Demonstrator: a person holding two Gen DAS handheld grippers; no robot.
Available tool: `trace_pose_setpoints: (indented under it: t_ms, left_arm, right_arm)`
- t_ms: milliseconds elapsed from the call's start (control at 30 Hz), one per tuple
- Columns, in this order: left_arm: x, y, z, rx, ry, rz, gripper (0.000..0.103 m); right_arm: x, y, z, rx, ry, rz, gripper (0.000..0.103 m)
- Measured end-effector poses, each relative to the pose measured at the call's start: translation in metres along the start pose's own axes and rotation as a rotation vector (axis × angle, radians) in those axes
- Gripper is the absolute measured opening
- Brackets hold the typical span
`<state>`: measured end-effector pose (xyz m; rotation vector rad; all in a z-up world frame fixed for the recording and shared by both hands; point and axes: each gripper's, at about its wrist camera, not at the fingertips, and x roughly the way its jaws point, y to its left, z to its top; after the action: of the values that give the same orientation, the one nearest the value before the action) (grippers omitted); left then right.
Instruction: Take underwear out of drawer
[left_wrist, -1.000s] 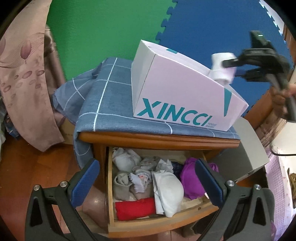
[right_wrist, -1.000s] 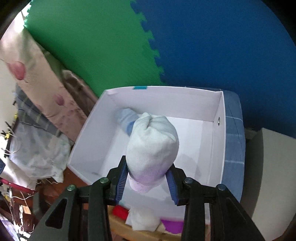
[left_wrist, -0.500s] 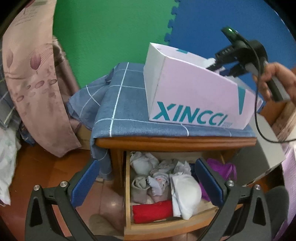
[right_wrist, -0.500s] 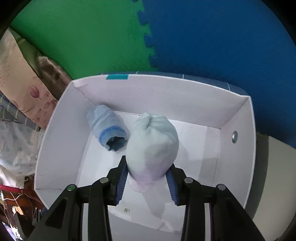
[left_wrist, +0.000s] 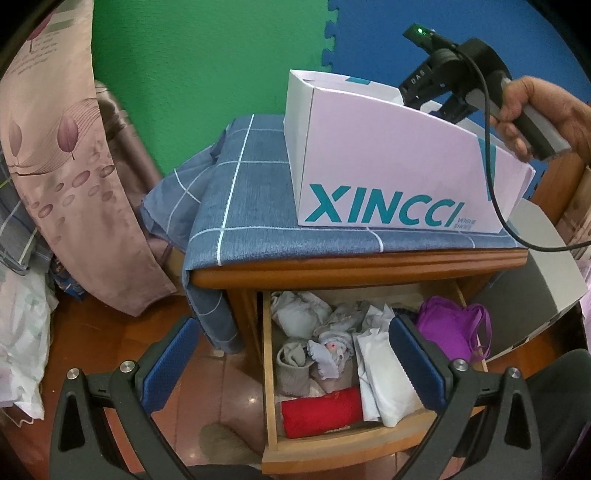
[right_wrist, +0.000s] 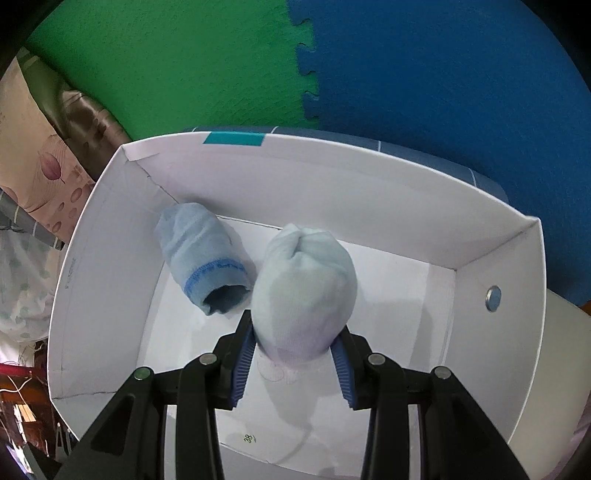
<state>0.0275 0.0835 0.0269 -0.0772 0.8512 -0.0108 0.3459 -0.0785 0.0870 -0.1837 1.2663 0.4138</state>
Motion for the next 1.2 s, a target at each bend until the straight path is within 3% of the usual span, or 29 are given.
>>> trace_pose_setpoints:
  t_ms: [500, 667, 800, 967, 1133, 1200]
  left_arm:
    - [0.004, -0.001, -0.001, 0.017, 0.029, 0.016, 0.102]
    - [0.009, 0.001, -0.001, 0.011, 0.052, 0.018, 0.102]
    - [0.016, 0.001, -0.001, 0.005, 0.098, 0.008, 0.102]
    - [0.022, -0.002, -0.004, 0.017, 0.129, 0.006, 0.102]
    - [0.027, -0.011, -0.006, 0.056, 0.159, 0.019, 0.102]
    - [0.031, -0.016, -0.008, 0.079, 0.182, 0.02, 0.102]
  right_arm:
    - [-0.004, -0.004, 0.005, 0.047, -0.05, -0.031, 0.046]
    - [-0.026, -0.013, 0.002, 0.089, -0.141, -0.002, 0.05]
    - [-0.058, -0.025, -0.009, 0.131, -0.271, 0.062, 0.05]
    - [-0.101, -0.047, -0.058, 0.196, -0.439, 0.213, 0.051]
    - [-0.134, -0.067, -0.159, 0.229, -0.61, 0.36, 0.053]
    - [-0.137, -0.074, -0.206, 0.222, -0.655, 0.381, 0.058]
